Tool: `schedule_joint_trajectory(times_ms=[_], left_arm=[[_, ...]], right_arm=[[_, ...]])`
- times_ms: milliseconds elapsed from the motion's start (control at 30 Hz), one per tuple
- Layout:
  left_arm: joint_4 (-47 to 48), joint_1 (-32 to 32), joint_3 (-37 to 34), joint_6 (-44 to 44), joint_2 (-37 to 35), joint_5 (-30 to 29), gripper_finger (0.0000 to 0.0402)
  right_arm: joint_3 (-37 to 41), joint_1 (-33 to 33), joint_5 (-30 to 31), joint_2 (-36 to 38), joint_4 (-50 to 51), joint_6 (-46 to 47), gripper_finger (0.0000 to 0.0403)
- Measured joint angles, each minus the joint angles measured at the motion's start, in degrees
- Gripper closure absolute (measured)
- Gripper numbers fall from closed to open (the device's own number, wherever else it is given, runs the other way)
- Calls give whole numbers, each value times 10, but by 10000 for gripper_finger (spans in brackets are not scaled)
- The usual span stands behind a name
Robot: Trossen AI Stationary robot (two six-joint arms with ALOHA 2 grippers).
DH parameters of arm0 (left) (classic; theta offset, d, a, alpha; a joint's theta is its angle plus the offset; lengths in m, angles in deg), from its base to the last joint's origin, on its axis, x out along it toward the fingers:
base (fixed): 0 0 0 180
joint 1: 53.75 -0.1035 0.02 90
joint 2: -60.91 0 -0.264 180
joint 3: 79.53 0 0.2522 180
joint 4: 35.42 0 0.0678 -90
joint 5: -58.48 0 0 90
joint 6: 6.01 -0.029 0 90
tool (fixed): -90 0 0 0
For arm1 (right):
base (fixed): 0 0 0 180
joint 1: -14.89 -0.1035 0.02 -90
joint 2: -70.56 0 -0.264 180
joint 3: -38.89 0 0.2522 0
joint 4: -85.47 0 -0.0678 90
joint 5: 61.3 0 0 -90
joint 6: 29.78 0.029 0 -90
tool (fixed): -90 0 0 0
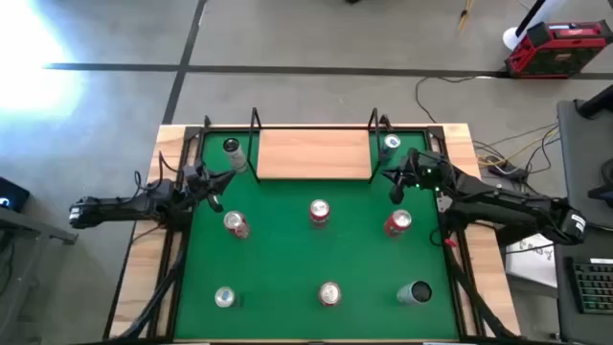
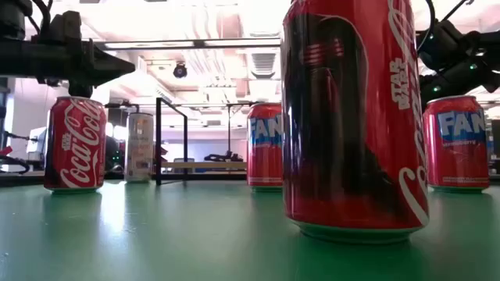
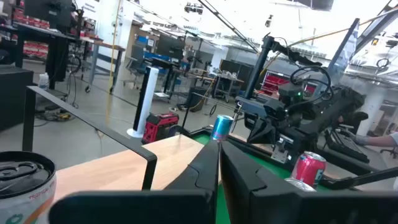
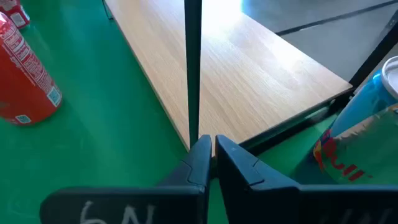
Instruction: Place canned beverage on shelf
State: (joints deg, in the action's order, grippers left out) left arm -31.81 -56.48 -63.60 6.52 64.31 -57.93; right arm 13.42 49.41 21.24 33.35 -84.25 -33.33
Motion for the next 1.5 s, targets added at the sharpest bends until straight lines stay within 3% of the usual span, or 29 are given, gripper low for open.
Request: schedule_joint_trajectory(times_ms=[1500], left_arm=[[0,0,0,0,0,0,402]], right_arm=[[0,0,0,0,0,0,385]])
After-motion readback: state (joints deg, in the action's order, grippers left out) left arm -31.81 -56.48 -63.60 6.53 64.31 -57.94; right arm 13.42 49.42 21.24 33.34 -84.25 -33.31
